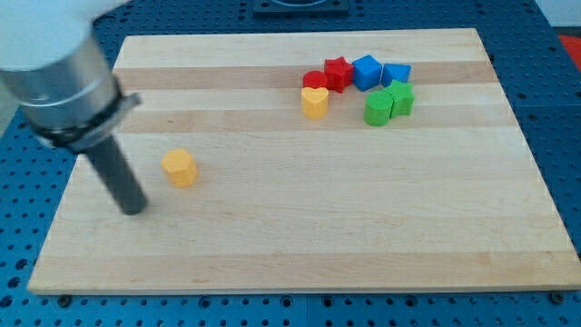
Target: Slide the yellow hexagon towards the green circle
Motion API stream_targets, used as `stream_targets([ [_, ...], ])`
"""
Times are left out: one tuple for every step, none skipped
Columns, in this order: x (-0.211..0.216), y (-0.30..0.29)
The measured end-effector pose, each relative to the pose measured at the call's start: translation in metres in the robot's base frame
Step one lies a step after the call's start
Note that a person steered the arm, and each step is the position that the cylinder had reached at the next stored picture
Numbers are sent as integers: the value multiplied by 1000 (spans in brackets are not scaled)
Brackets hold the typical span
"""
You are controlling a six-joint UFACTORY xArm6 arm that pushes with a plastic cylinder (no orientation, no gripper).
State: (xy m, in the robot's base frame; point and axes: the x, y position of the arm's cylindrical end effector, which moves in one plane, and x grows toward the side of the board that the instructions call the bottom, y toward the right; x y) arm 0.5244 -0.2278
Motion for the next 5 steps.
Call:
stream_targets([
  [-11, -26],
  [-24, -11],
  [-42, 29],
  [-55, 79],
  [-55, 122],
])
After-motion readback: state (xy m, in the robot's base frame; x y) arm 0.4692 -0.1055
